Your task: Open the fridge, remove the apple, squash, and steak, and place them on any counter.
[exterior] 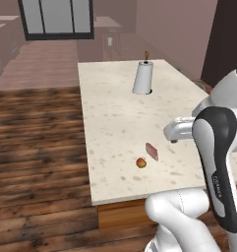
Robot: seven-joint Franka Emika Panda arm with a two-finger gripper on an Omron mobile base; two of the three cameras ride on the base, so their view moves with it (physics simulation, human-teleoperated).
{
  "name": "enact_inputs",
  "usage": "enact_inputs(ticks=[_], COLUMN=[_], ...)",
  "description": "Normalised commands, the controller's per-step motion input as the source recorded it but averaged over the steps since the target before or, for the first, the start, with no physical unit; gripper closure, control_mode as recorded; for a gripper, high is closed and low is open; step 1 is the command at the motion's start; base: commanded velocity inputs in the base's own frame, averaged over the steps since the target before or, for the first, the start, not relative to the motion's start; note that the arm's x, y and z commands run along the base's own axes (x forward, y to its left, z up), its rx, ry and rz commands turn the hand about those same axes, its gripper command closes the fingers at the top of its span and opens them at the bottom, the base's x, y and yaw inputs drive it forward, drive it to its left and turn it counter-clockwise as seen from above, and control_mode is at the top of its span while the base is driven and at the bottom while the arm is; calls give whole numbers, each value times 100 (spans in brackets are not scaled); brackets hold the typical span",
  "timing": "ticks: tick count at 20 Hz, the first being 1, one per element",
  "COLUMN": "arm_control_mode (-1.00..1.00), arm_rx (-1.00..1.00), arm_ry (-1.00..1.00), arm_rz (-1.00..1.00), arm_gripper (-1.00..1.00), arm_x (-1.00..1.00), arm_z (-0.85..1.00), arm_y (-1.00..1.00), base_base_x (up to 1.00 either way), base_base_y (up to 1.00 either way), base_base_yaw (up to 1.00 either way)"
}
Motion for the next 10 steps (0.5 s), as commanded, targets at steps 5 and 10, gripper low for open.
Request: enact_inputs(ticks=[5,10], arm_control_mode=[-100,-100], arm_rx=[-3,0], arm_ry=[-28,0], arm_rz=[15,0], arm_gripper=[-100,-100], arm_x=[-19,0], arm_z=[15,0], arm_y=[-4,0], base_base_x=[0,0], base_base_y=[0,0], base_base_yaw=[0,0])
